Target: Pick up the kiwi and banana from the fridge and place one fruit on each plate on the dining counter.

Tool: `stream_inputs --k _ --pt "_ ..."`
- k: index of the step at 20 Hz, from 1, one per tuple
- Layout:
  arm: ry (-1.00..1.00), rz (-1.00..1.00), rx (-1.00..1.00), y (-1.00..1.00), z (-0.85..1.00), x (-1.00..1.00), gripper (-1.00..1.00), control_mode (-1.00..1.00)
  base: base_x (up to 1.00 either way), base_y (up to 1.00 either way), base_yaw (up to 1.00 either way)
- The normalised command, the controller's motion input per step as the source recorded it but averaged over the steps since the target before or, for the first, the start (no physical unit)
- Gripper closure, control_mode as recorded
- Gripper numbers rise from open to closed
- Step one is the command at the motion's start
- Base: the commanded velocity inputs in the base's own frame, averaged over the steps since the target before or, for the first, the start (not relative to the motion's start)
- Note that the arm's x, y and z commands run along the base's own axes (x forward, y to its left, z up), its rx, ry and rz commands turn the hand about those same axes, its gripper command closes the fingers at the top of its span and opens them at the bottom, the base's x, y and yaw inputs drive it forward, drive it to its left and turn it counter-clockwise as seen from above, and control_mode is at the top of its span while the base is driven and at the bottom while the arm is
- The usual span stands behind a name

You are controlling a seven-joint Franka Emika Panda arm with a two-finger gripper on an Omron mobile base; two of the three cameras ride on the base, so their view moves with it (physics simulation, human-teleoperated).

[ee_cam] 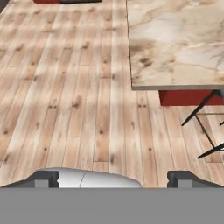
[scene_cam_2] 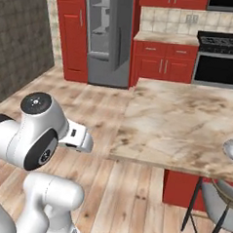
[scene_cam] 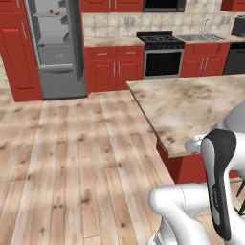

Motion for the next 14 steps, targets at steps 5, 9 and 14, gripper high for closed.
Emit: stream_inputs --k 5,9,14 --pt "0.00 0.00 0.00 0.00 0.00 0.00 -1.00 1.00 0.45 1.00 -0.21" --pt "0.00 0.00 0.00 0.00 0.00 0.00 -1.00 1.00 0.59 1.00 -0.22" --pt "0.00 0.00 0.00 0.00 0.00 0.00 -1.00 1.00 0.78 1.00 -0.20"
